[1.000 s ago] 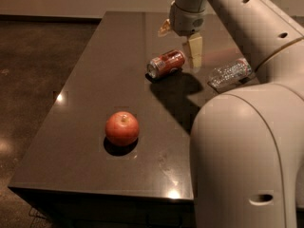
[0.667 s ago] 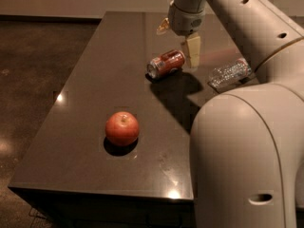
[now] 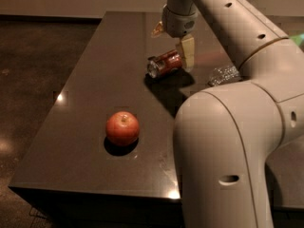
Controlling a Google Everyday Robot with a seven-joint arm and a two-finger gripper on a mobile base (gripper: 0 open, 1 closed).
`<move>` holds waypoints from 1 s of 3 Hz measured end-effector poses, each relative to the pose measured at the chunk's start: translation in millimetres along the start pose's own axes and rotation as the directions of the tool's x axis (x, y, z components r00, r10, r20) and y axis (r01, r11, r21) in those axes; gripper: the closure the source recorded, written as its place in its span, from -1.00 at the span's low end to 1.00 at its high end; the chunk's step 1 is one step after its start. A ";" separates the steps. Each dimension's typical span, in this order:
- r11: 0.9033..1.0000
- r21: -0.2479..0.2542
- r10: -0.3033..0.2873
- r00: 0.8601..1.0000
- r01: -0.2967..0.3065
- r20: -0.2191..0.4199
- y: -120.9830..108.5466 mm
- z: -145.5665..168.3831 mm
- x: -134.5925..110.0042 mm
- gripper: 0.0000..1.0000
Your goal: Place coke can upright
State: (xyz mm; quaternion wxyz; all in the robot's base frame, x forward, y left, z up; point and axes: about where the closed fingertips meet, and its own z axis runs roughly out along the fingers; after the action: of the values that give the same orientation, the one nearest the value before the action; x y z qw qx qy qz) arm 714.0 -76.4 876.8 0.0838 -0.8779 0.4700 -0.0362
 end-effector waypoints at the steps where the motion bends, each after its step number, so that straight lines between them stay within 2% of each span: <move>1: 0.999 -0.018 -0.037 0.999 0.037 -0.007 -9.6 10.3 -0.9 -1.00; 2: 0.996 -0.047 -0.083 0.996 0.082 -0.024 -17.3 20.3 -4.4 -1.00; 3: 0.993 -0.073 -0.098 0.994 0.095 -0.044 -18.8 25.9 -2.5 -0.66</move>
Offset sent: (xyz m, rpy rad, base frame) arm -0.0245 -0.0028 -0.0139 -0.1833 0.2277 0.1331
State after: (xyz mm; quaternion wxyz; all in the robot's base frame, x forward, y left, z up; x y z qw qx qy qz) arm 731.8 -61.2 854.8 0.0396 -0.9009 0.4300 -0.0445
